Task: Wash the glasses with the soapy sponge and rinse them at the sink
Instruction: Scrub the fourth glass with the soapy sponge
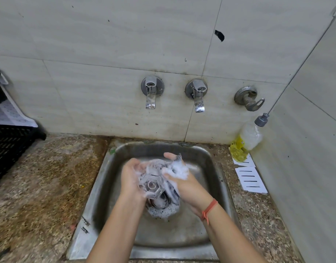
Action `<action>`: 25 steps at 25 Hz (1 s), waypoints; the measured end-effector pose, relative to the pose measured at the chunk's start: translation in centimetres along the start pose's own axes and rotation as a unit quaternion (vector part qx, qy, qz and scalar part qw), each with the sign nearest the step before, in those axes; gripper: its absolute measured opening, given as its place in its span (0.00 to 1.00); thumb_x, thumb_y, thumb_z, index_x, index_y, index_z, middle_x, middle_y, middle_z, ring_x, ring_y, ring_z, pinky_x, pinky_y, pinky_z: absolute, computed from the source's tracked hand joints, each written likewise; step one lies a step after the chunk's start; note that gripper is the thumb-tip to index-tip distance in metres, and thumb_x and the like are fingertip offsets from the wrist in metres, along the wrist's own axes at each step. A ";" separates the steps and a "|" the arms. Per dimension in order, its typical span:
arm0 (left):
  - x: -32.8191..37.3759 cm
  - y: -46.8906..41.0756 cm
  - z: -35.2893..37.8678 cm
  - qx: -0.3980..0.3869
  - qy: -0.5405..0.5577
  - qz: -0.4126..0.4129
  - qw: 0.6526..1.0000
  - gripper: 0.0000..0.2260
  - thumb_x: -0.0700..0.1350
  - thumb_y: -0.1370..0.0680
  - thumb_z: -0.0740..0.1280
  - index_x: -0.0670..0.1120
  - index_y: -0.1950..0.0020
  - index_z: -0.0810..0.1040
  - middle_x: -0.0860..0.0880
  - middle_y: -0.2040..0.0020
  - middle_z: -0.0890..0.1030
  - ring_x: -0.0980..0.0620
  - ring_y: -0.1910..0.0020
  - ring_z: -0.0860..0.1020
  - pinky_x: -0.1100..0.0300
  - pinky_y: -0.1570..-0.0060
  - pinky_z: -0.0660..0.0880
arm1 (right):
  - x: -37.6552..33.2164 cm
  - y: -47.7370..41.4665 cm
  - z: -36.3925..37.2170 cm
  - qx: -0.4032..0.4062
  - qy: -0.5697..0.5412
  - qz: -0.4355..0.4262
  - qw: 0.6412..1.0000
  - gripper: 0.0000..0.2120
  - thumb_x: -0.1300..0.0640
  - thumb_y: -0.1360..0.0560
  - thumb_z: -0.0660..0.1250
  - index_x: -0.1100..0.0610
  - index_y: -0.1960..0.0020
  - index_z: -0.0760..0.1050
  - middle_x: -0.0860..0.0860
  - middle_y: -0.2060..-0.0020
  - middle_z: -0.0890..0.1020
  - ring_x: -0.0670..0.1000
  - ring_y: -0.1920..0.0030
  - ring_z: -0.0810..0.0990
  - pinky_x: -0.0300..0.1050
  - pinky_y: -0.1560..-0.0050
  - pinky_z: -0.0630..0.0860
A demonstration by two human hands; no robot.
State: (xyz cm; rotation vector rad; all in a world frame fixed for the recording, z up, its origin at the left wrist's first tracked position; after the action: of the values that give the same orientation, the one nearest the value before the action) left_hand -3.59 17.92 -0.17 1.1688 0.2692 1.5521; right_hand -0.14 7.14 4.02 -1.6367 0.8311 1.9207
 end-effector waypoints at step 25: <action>0.3 1.1 2.6 -0.121 -0.296 0.079 0.944 0.20 0.54 0.19 0.59 0.39 0.45 0.80 0.39 0.55 0.85 0.42 0.55 0.83 0.50 0.50 0.77 | -2.2 -3.0 -3.8 0.174 0.184 0.002 0.967 0.11 0.64 0.26 0.68 0.57 0.45 0.73 0.50 0.57 0.78 0.48 0.55 0.78 0.35 0.56 0.74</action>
State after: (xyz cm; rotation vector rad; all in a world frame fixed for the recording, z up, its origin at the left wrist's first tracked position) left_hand -2.22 16.73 2.04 1.4194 -0.4135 1.2509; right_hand 4.96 6.59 5.37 -1.7837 1.2378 1.3868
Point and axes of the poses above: each hand's wrist, its own y-axis away from the middle knuckle, its own z-axis out of the palm, x = y × z, the point moved 5 cm from there along -y, towards the middle knuckle
